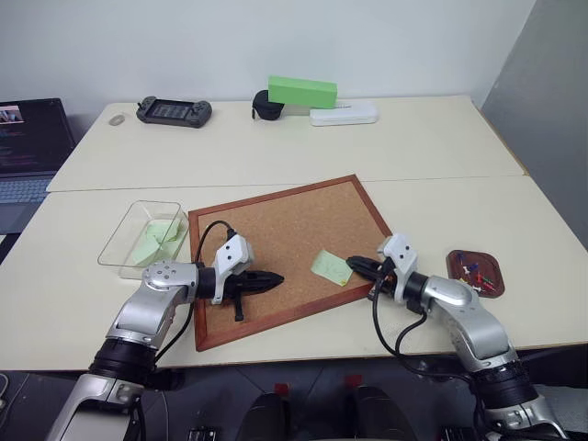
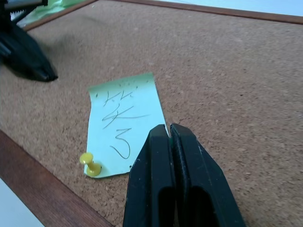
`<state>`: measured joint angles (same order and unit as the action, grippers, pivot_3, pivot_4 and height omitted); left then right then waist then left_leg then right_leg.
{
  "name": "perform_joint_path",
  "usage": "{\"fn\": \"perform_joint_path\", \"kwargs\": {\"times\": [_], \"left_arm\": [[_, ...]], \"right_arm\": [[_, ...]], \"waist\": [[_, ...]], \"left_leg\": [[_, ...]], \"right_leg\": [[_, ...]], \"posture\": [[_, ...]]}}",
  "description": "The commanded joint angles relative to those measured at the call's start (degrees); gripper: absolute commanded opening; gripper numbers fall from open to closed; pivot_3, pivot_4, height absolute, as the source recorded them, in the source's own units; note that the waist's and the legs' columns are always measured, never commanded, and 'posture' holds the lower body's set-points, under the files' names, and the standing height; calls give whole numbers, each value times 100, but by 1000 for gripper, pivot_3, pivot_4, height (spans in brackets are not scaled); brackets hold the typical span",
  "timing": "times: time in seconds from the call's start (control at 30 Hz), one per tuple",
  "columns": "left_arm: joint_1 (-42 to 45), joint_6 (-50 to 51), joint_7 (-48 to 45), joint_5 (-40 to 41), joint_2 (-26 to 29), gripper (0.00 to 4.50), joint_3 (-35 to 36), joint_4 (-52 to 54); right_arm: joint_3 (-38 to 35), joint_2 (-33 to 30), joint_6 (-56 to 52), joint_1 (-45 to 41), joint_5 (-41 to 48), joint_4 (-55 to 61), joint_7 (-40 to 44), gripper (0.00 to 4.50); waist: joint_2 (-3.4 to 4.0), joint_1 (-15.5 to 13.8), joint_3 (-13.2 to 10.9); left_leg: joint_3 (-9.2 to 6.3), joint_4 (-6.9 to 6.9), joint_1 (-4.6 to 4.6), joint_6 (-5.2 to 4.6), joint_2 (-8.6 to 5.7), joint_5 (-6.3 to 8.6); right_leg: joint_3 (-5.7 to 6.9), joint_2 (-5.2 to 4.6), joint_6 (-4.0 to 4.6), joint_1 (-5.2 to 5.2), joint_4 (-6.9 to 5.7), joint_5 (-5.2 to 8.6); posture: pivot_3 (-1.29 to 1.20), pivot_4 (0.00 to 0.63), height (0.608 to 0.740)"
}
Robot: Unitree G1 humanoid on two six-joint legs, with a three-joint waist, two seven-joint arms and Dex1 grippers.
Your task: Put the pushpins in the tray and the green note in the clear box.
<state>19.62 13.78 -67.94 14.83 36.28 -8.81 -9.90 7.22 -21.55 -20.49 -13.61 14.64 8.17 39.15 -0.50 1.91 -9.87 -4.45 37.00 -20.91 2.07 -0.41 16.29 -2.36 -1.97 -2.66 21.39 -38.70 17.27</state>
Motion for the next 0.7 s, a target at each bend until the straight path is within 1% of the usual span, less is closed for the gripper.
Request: {"fn": "perform_joint_path", "kwargs": {"times": [0.03, 0.27, 0.4, 0.43, 0.6, 0.7], "left_arm": [[-210, 163, 44, -383, 76, 0, -325, -280], [-184, 170, 51, -367, 62, 0, -335, -280], [-198, 177, 43, -347, 70, 0, -335, -250], [-206, 179, 38, -341, 77, 0, -335, -238], [-218, 178, 28, -317, 99, 0, -330, -238], [-215, 171, 15, -312, 98, 0, -340, -255]], "right_arm": [[-382, -49, -201, -31, 298, 758, -153, 6], [-492, -122, -395, 171, 340, 1252, -319, 6], [-716, -175, -380, 334, 247, 1390, -555, 6], [-841, -221, -396, 424, 201, 1437, -661, 6], [-1858, -265, -737, 1154, -183, 1677, -1771, 6], [-2333, -230, -964, 1464, -285, 1776, -2218, 6]], "waist": [[-2, -1, 1], [-3, -2, 3], [-3, -5, 3], [-3, -5, 3], [-4, -15, 4], [1, -15, 7]], "left_leg": [[-1, 1, 0, 0, 0, 0], [-3, 0, 4, 0, 1, 0], [-2, 2, 4, 0, 0, 0], [-2, 1, 4, 0, 0, 0], [-2, -1, 2, 0, -1, 0], [0, -2, 1, 0, -1, 0]], "right_leg": [[1, 0, 0, -2, 0, 0], [3, 0, 0, -4, -2, 0], [2, 0, 0, -4, -2, 0], [3, 0, 0, -4, -2, 0], [2, -2, 0, -4, 1, 0], [-1, -2, 0, -4, 2, 0]], "posture": [[0, 150, 740], [0, 150, 740], [0, 150, 740], [0, 150, 740], [0, 150, 740], [0, 150, 740]]}}
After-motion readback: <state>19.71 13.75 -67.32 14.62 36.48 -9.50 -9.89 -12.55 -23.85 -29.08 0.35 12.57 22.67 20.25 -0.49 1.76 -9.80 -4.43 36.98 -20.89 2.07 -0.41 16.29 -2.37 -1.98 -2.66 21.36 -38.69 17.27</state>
